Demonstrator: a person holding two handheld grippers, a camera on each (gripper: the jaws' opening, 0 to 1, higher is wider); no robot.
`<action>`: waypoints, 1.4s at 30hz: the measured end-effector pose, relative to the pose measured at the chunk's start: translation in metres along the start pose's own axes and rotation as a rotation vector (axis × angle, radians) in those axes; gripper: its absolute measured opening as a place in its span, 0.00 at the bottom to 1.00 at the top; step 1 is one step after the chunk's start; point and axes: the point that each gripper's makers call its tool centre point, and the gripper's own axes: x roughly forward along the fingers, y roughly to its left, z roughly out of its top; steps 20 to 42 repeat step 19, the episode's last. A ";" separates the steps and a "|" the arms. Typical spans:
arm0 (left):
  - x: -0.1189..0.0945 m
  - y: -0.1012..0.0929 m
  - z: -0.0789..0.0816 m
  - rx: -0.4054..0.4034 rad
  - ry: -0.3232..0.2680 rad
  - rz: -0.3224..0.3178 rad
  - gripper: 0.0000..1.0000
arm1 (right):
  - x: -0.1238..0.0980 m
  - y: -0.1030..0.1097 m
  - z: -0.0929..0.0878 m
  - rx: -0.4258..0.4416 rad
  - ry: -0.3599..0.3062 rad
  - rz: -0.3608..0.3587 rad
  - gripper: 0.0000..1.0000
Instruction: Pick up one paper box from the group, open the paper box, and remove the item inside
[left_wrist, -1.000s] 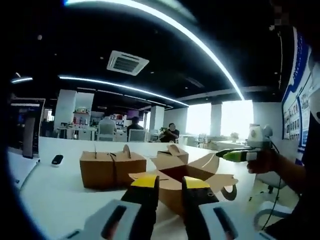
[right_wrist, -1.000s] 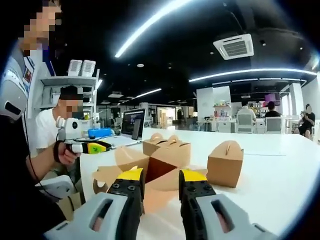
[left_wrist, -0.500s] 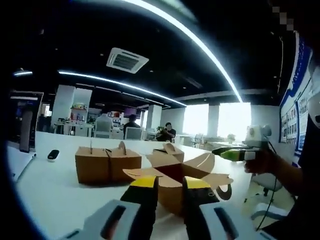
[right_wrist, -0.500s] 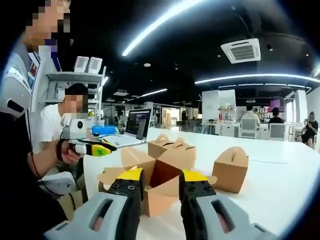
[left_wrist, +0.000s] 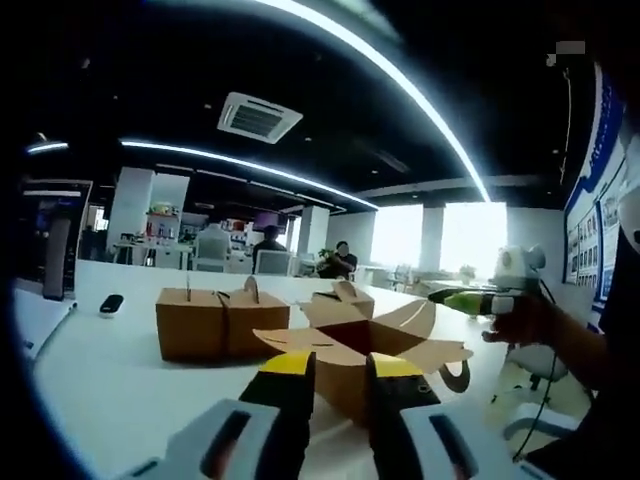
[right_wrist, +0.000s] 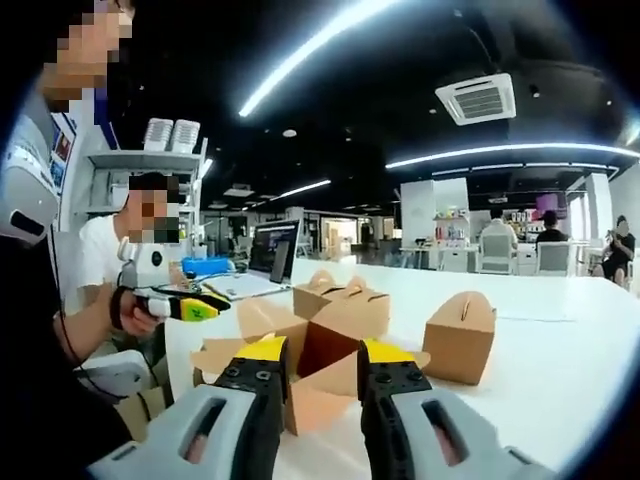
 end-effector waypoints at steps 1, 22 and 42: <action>0.000 -0.002 0.000 0.000 0.002 -0.006 0.23 | 0.000 0.001 -0.001 -0.013 0.010 -0.004 0.28; 0.002 -0.012 0.014 -0.019 -0.048 -0.033 0.23 | -0.002 -0.003 -0.003 0.033 0.012 -0.011 0.28; 0.002 -0.012 0.014 -0.019 -0.048 -0.033 0.23 | -0.002 -0.003 -0.003 0.033 0.012 -0.011 0.28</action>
